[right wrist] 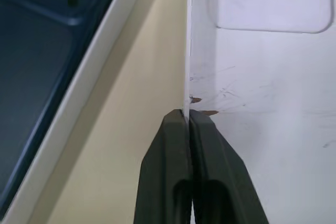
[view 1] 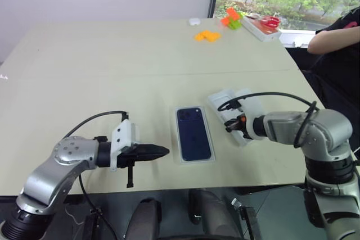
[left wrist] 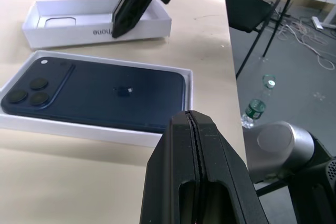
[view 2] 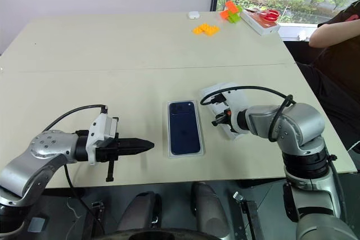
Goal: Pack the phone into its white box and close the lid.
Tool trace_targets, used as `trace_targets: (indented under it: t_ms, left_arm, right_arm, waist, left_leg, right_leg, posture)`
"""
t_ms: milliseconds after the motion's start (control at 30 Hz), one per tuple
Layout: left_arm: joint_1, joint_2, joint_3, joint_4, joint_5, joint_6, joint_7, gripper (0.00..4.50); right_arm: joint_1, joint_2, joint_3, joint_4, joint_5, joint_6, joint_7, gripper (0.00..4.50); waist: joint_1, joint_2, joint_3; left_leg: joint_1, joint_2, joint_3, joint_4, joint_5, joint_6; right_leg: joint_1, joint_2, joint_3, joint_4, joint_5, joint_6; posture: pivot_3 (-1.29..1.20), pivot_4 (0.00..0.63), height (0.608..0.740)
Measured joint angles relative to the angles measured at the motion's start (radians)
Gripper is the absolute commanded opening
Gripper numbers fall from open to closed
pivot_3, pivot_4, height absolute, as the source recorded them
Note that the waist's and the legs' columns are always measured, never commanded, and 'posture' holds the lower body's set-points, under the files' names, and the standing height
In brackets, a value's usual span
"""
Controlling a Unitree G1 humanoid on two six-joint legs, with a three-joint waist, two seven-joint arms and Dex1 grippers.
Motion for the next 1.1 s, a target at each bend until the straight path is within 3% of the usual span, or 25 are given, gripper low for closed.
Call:
trace_targets:
  t_ms: [133,267,333,433,500,600,733,833,967,1100]
  left_arm:
    - [-0.006,-0.028,0.091,0.087,-0.007,0.002,0.071,0.00]
    - [-0.024,-0.048,0.171,0.174,-0.007,0.000,0.132,0.00]
    - [-0.032,-0.045,0.194,0.205,0.001,-0.007,0.146,0.00]
    - [-0.042,-0.028,0.220,0.258,0.018,-0.024,0.152,0.00]
    - [-0.059,-0.011,0.226,0.284,0.033,-0.030,0.158,0.00]
    - [-0.073,-0.006,0.238,0.293,0.044,-0.043,0.160,0.00]
    - [-0.075,-0.006,0.239,0.295,0.046,-0.045,0.160,0.00]
    - [-0.075,-0.006,0.238,0.293,0.046,-0.044,0.164,0.00]
    - [-0.078,-0.010,0.213,0.283,0.046,-0.041,0.167,0.00]
    - [-0.086,-0.025,0.177,0.266,0.046,-0.038,0.168,0.00]
  right_arm:
    - [-0.058,0.079,-0.159,-0.072,0.178,0.000,0.050,0.05]
    - [-0.008,0.265,-0.245,-0.080,0.472,-0.002,-0.001,0.05]
    - [0.041,0.297,-0.204,-0.032,0.660,-0.069,-0.153,0.05]
    - [0.086,0.312,-0.054,0.043,0.989,-0.321,-0.450,0.05]
    - [0.102,0.374,0.029,0.056,1.100,-0.453,-0.584,0.05]
    - [0.139,0.504,0.100,0.060,1.148,-0.581,-0.722,0.05]
    - [0.177,0.674,0.103,0.072,1.155,-0.699,-0.910,0.05]
    - [0.213,0.745,0.091,0.086,1.158,-0.742,-1.039,0.05]
    - [0.221,0.754,0.066,0.101,1.172,-0.762,-1.171,0.05]
    - [0.227,0.752,0.036,0.100,1.173,-0.762,-1.224,1.91]
  waist:
    - [0.000,0.000,0.000]
    - [0.002,-0.001,-0.001]
    - [0.001,0.000,0.000]
    - [-0.003,0.000,-0.001]
    - [-0.010,0.000,-0.001]
    - [-0.020,0.000,-0.001]
    - [-0.023,0.000,-0.001]
    - [-0.021,0.000,-0.001]
    - [-0.021,0.001,-0.002]
    - [-0.021,0.001,-0.002]
  left_leg:
    - [0.000,0.003,-0.001,0.000,-0.001,0.002]
    - [0.000,0.006,-0.002,0.000,-0.002,0.003]
    - [0.001,0.006,-0.001,0.000,-0.002,0.003]
    - [0.004,0.005,0.000,0.000,-0.002,0.003]
    - [0.003,0.006,0.000,0.000,-0.002,0.003]
    - [0.001,0.007,-0.001,0.000,-0.002,0.003]
    - [0.002,0.007,0.000,0.000,-0.002,0.003]
    - [0.001,0.006,-0.001,0.000,-0.002,0.003]
    - [0.001,0.005,-0.001,0.001,-0.002,0.003]
    - [0.001,0.005,-0.001,0.001,-0.002,0.003]
  right_leg:
    - [0.000,0.003,-0.001,0.000,0.001,0.000]
    - [0.001,0.006,-0.001,0.000,0.001,-0.001]
    - [0.000,0.005,-0.001,0.001,0.003,-0.003]
    - [0.000,0.004,0.000,0.001,0.003,-0.003]
    - [0.000,0.005,0.001,0.001,0.002,-0.002]
    - [-0.001,0.004,0.001,0.001,0.003,-0.003]
    - [-0.002,0.000,0.001,0.001,0.003,-0.003]
    - [-0.002,0.000,0.000,0.001,0.003,-0.003]
    - [-0.002,-0.001,0.001,0.000,0.003,-0.004]
    - [-0.002,0.000,0.001,0.000,0.003,-0.004]
  posture:
    - [0.00,0.150,0.740]
    - [0.00,0.150,0.740]
    - [0.00,0.150,0.740]
    - [0.00,0.150,0.740]
    - [0.00,0.150,0.740]
    - [0.00,0.150,0.740]
    - [0.00,0.150,0.740]
    - [0.00,0.150,0.740]
    - [0.00,0.150,0.740]
    - [0.00,0.150,0.740]
